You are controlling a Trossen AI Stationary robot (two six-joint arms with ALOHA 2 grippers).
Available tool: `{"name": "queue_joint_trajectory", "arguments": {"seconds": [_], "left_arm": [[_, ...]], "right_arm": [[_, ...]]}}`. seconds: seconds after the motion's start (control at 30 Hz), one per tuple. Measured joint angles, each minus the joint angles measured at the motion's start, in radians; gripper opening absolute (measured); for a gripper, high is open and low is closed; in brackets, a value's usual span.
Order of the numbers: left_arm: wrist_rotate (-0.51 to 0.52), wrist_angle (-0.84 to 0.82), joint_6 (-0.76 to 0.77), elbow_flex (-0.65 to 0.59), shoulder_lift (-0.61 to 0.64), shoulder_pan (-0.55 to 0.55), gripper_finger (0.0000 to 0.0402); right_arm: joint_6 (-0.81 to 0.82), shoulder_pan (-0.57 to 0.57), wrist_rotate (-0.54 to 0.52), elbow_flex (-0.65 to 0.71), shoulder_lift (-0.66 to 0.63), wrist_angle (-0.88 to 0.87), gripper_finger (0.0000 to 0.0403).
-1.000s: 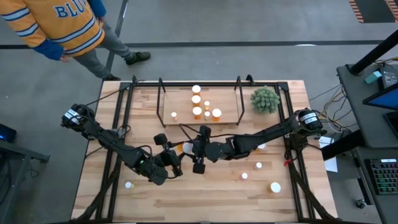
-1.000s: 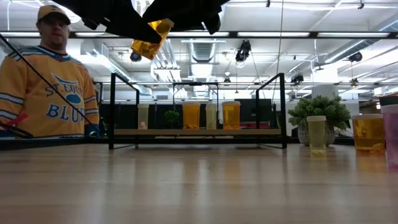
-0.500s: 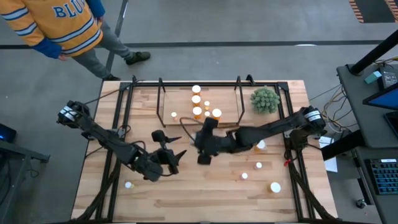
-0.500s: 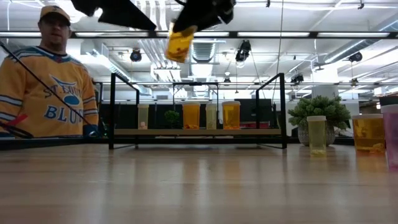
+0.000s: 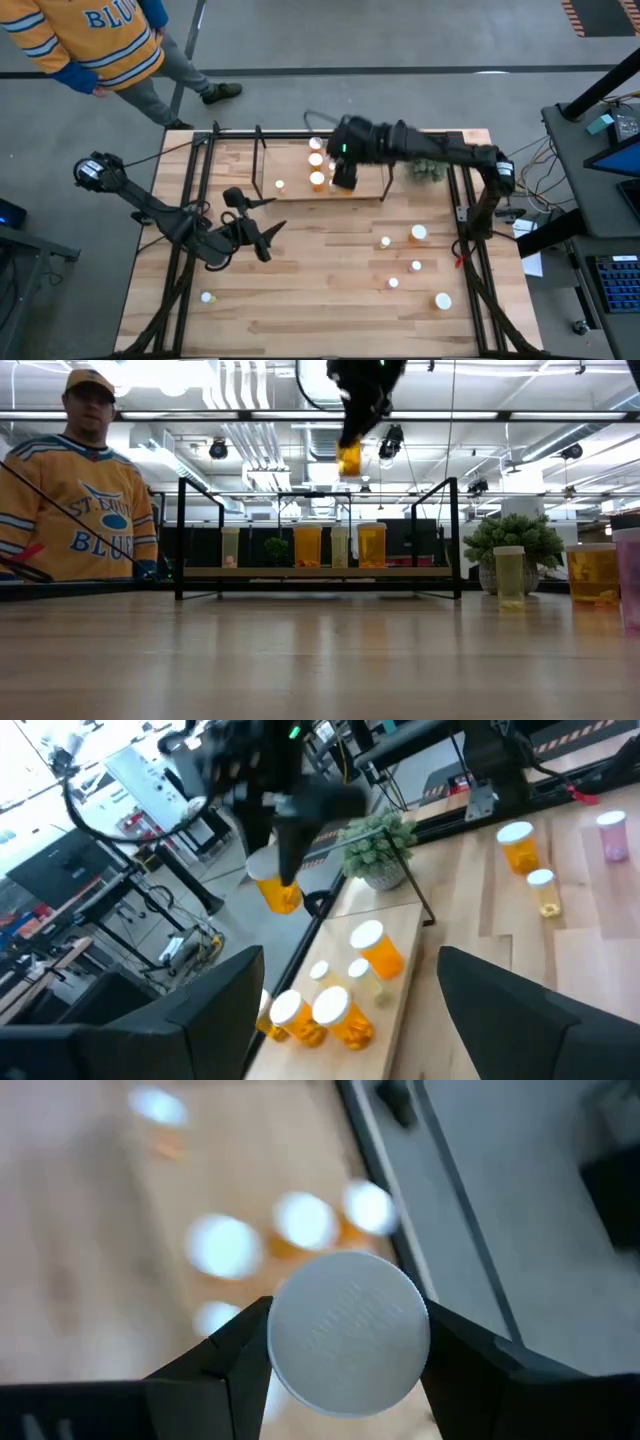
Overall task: Pick and place medicine bottles onto shelf by color
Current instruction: Put the large orange pill bottle on the shelf aligned with the other large orange pill bottle
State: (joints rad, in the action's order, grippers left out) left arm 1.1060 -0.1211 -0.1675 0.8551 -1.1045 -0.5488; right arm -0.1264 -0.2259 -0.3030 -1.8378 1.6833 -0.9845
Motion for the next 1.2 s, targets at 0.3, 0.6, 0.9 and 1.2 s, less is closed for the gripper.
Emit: {"name": "queue_joint_trajectory", "arguments": {"seconds": [0.3,0.6,0.9,1.2], "left_arm": [[0.002,-0.001,-0.068,0.000,0.026,0.008,0.0280],[0.003,0.000,-0.087,0.000,0.027,0.034,0.0280],[0.003,0.002,-0.129,0.000,0.027,0.072,0.0280],[0.003,0.008,-0.152,-0.010,0.027,0.121,0.0280]], "right_arm": [[-0.158,-0.231,0.024,0.094,0.011,-0.032,0.0196],[-0.220,-0.251,0.126,0.141,0.035,0.009,0.0196],[-0.227,-0.216,0.249,0.059,0.035,0.142,0.0196],[-0.198,-0.237,0.479,0.068,0.039,0.226,0.0196]]}}
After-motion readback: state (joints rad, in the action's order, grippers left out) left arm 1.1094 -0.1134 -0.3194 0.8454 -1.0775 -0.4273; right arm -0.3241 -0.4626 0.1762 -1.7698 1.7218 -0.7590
